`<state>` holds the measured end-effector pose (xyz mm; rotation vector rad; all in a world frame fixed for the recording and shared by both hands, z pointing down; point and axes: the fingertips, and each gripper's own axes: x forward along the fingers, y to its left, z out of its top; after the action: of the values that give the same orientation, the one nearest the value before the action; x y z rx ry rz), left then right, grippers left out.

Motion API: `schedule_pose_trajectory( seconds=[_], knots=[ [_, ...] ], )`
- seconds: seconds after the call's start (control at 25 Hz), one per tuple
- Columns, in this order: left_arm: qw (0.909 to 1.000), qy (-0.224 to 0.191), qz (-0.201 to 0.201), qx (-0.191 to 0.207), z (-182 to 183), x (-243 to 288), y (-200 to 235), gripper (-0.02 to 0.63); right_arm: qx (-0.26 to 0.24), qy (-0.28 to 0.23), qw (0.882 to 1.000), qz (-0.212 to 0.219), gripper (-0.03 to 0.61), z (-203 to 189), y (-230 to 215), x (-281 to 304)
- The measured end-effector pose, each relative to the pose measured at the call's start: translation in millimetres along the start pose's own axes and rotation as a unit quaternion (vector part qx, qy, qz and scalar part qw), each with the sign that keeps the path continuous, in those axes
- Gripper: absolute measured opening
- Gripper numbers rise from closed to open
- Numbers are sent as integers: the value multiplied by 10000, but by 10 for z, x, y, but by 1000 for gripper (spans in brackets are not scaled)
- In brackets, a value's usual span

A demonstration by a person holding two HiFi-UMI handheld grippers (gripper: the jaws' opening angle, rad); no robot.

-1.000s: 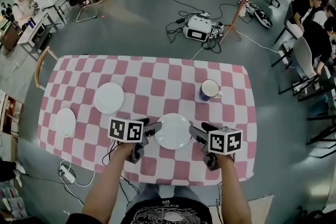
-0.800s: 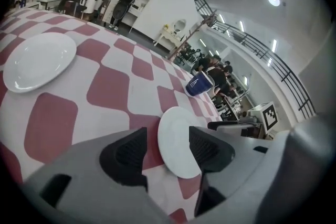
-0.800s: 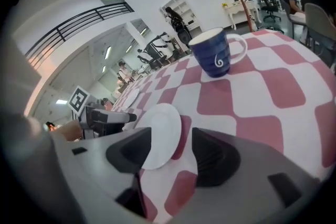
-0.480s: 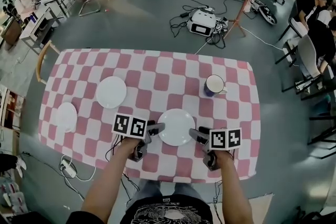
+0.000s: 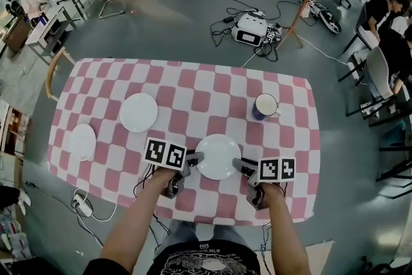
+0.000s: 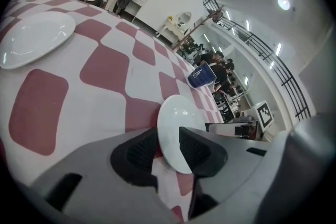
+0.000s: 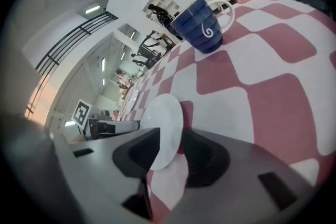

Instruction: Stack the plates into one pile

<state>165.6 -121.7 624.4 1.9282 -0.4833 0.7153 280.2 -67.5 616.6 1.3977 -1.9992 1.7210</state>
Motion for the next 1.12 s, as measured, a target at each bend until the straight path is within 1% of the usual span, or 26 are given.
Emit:
schedule_pose_trajectory(
  seconds=[0.08,0.12,0.16,0.2,0.24,0.32,0.48,0.76,1.12],
  knots=[
    [10000,32,45,21,-12,1,9,129,-14,-25,9999,-114,123,-1,-23,8],
    [9999,52,115,76,-17,-5,22,119,-11,-35,9999,-155,123,4,-27,12],
    [9996,66,214,162,-21,-16,41,104,-10,-46,9998,-192,123,10,-28,17],
    [9992,67,314,257,-22,-31,59,75,-18,-60,9997,-238,121,17,-29,21],
    [9987,50,383,329,-21,-49,69,64,-31,-79,9995,-296,106,23,-34,21],
    [9986,-45,408,343,-1,-93,75,60,-66,-120,9992,-381,55,41,-30,18],
    [9986,-294,375,235,73,-229,94,44,-173,-125,9994,-272,43,79,90,46],
    [9966,-692,441,117,197,-570,196,43,-549,-140,9983,-108,43,247,430,179],
    [9891,-1307,678,-76,360,-1183,510,43,-1076,-52,9940,204,41,449,1053,542]
  ],
)
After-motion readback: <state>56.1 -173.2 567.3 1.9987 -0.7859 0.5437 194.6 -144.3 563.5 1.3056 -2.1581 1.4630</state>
